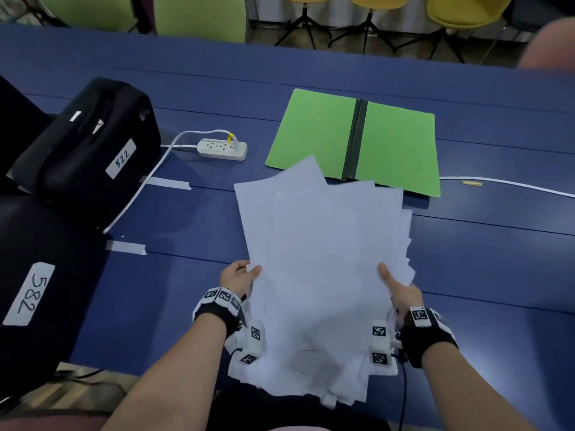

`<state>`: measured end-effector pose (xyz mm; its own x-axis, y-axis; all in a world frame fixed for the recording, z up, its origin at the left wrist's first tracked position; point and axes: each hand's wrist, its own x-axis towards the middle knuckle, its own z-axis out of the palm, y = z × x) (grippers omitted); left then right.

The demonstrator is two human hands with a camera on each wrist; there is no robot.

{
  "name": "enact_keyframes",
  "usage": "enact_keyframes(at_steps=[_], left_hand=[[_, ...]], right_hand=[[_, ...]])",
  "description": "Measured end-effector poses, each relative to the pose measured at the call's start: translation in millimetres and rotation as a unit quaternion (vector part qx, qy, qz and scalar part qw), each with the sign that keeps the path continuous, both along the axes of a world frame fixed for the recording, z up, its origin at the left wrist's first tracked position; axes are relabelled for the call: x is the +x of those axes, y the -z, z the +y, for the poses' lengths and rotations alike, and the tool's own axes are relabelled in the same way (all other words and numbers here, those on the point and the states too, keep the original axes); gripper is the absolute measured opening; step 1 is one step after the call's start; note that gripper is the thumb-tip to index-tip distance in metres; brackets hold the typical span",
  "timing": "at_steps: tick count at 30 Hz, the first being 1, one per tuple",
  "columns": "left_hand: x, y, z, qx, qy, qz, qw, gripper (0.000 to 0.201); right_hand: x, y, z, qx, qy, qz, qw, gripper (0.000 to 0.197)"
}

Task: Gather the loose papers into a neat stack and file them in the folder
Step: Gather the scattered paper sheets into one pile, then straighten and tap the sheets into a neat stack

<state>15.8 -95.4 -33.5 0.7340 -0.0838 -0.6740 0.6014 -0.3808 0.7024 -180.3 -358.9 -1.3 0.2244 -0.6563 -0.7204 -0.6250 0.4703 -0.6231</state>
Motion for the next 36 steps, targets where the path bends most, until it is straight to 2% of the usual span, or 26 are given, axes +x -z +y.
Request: enact_keyframes(at_steps=[2, 5, 8, 10, 12, 15, 17, 19, 21, 23, 24, 26, 27, 29, 31, 32, 33, 36], left_hand=[[-1.5, 3.7, -2.0, 0.022, 0.028, -0.023, 0.999, 0.029], [-0.1, -0.8, -8.3, 0.068, 0.068, -0.059, 0.994, 0.016], [4.1, 0.3, -6.8, 0.076, 0.134, -0.068, 0.986, 0.015], [6.6, -0.6, -2.5, 0.051, 0.161, -0.059, 0.984, 0.024], [9.2, -1.8, 2.5, 0.021, 0.161, -0.037, 0.986, 0.041], [14.9, -2.8, 9.1, -0.017, 0.154, 0.051, 0.987, 0.064], [17.5, -7.4, 15.3, -0.039, 0.141, 0.131, 0.981, 0.088], [18.4, -14.6, 17.5, -0.036, 0.154, 0.166, 0.973, 0.096], [16.3, -24.6, 12.4, -0.039, 0.175, 0.178, 0.968, 0.109], [10.1, -32.8, 2.6, -0.024, 0.187, 0.167, 0.968, 0.121], [6.6, -35.4, -2.6, -0.021, 0.181, 0.17, 0.968, 0.12], [-4.1, -45.8, -9.2, -0.03, 0.15, 0.2, 0.968, 0.1], [-7.0, -47.9, -9.3, -0.036, 0.132, 0.221, 0.966, 0.097], [-5.7, -43.7, -4.9, -0.026, 0.112, 0.24, 0.964, 0.102], [-2.9, -43.3, 4.1, -0.02, 0.146, 0.23, 0.962, 0.109], [-1.2, -43.1, 9.3, -0.031, 0.173, 0.223, 0.959, 0.109], [0.6, -40.2, 14.6, -0.038, 0.186, 0.215, 0.958, 0.1], [3.8, -56.3, 24.3, -0.098, 0.147, 0.182, 0.967, 0.049]], right_hand=[[3.1, 6.3, 9.2, 0.018, -0.027, 0.015, 0.999, 0.086], [12.7, 2.3, 21.1, -0.027, -0.116, 0.033, 0.992, 0.061], [14.9, 6.8, 22.4, -0.076, -0.153, 0.052, 0.984, 0.05], [14.6, 6.8, 23.2, -0.088, -0.158, 0.04, 0.983, 0.047], [11.8, 1.9, 23.1, -0.076, -0.158, -0.009, 0.984, 0.042], [3.1, -12.9, 18.3, -0.033, -0.143, -0.097, 0.984, 0.035], [-7.4, -10.8, 11.3, 0.037, -0.132, -0.164, 0.977, 0.053], [-17.8, -0.4, 6.0, 0.108, -0.144, -0.186, 0.966, 0.085], [-21.5, 3.7, 7.1, 0.133, -0.201, -0.16, 0.957, 0.098], [-14.7, 1.8, 16.6, 0.107, -0.256, -0.111, 0.954, 0.102], [-8.7, 2.9, 21.8, 0.082, -0.267, -0.09, 0.956, 0.096], [3.5, 6.8, 33.1, 0.01, -0.244, -0.043, 0.969, 0.064], [7.0, 9.2, 37.4, -0.029, -0.23, -0.016, 0.973, 0.052], [10.1, 10.2, 41.1, -0.062, -0.209, -0.002, 0.976, 0.044], [6.8, 0.5, 43.2, -0.056, -0.201, -0.039, 0.977, 0.034], [4.0, -5.7, 42.4, -0.048, -0.195, -0.063, 0.978, 0.032], [0.7, -15.5, 41.1, -0.037, -0.188, -0.091, 0.977, 0.034], [-11.5, -27.5, 28.6, -0.004, -0.161, -0.2, 0.967, 0.055]])
